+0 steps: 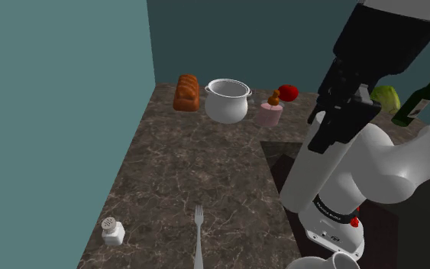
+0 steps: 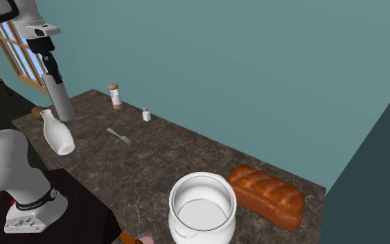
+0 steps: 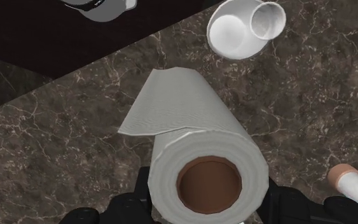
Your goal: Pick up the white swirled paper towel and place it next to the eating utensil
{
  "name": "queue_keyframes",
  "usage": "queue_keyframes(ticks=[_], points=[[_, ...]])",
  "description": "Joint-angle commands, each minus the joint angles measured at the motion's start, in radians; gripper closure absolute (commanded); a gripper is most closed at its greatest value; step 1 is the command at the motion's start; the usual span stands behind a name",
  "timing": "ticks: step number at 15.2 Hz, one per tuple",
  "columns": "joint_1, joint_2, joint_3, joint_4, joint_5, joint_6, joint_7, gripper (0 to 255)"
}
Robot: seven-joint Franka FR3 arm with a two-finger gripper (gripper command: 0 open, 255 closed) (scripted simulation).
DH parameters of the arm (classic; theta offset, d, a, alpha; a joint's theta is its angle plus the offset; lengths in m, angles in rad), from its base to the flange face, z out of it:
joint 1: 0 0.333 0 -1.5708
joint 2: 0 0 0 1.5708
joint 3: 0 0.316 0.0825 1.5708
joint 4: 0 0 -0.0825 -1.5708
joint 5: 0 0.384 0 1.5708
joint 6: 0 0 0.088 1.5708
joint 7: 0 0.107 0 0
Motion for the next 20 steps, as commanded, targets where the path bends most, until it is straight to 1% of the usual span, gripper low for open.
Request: queue_keyframes(ticks=[1,20], points=[[0.005,-0.013,0.007,-0.036,0.008,0.024,0.000,255],[0.047,-0.103,0.073,-0.331,0.079,0.231,-0.009,255]])
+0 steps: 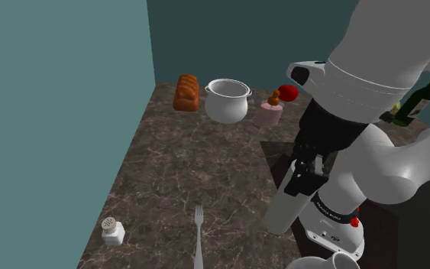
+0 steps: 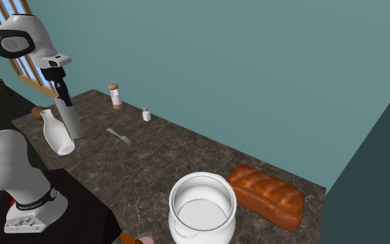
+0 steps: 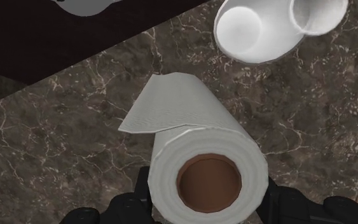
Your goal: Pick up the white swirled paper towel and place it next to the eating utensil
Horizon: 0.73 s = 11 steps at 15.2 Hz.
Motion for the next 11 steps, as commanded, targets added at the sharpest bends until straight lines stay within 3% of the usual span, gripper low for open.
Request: queue_keyframes(ticks=[1,11], points=[[0.004,-0.006,0.009,-0.026,0.009,0.021,0.000,255],[0.028,-0.020,0.062,-0.159,0.060,0.139,-0.001,255]])
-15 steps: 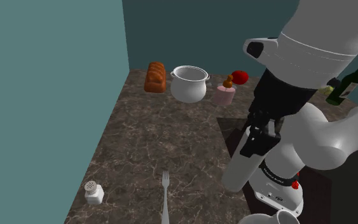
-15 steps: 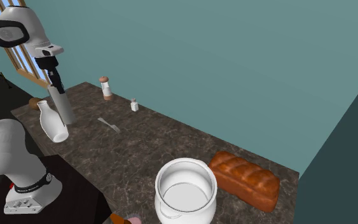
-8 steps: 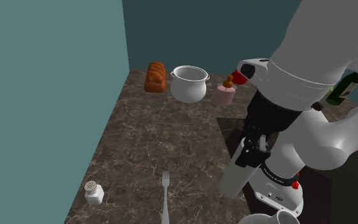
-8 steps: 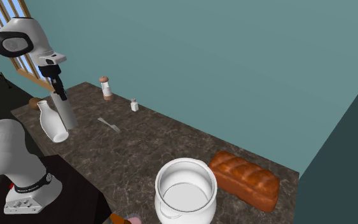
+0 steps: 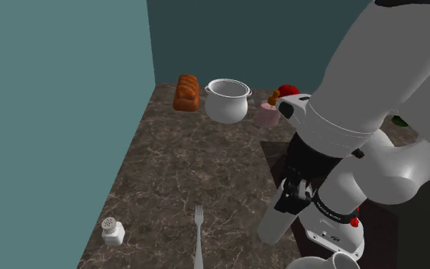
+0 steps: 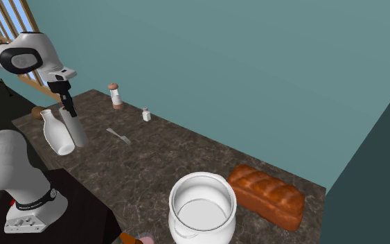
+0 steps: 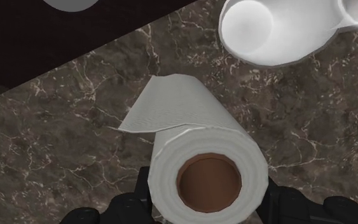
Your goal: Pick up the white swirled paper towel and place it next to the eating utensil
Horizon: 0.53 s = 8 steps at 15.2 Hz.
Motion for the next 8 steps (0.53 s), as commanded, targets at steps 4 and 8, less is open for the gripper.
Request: queue_keyframes(ticks=[4,8], points=[[0.014,-0.002,0.031,-0.066,0.030,0.064,-0.001,255],[0.023,0.005,0.058,-0.112,0.055,0.117,-0.001,255]])
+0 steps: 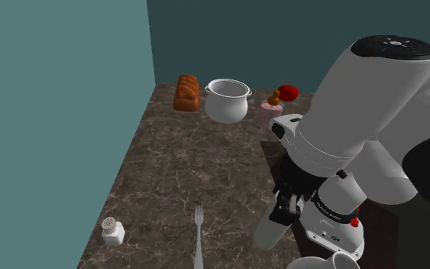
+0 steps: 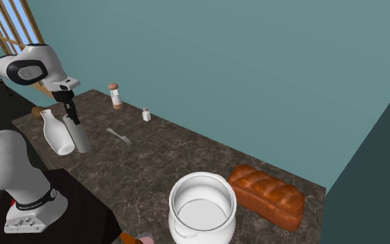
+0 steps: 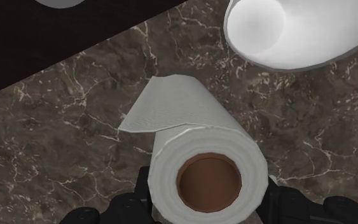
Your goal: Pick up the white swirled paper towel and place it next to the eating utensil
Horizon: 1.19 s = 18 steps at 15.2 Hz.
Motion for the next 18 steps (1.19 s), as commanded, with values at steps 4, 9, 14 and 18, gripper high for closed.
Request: queue_keyframes(ticks=[4,9,14,18], points=[[0.012,0.014,0.038,-0.057,0.035,0.071,0.000,255],[0.012,0.014,0.038,-0.057,0.035,0.071,0.000,255],[0.012,0.014,0.038,-0.057,0.035,0.071,0.000,0],[0.008,0.004,0.020,-0.030,0.019,0.035,0.002,0]])
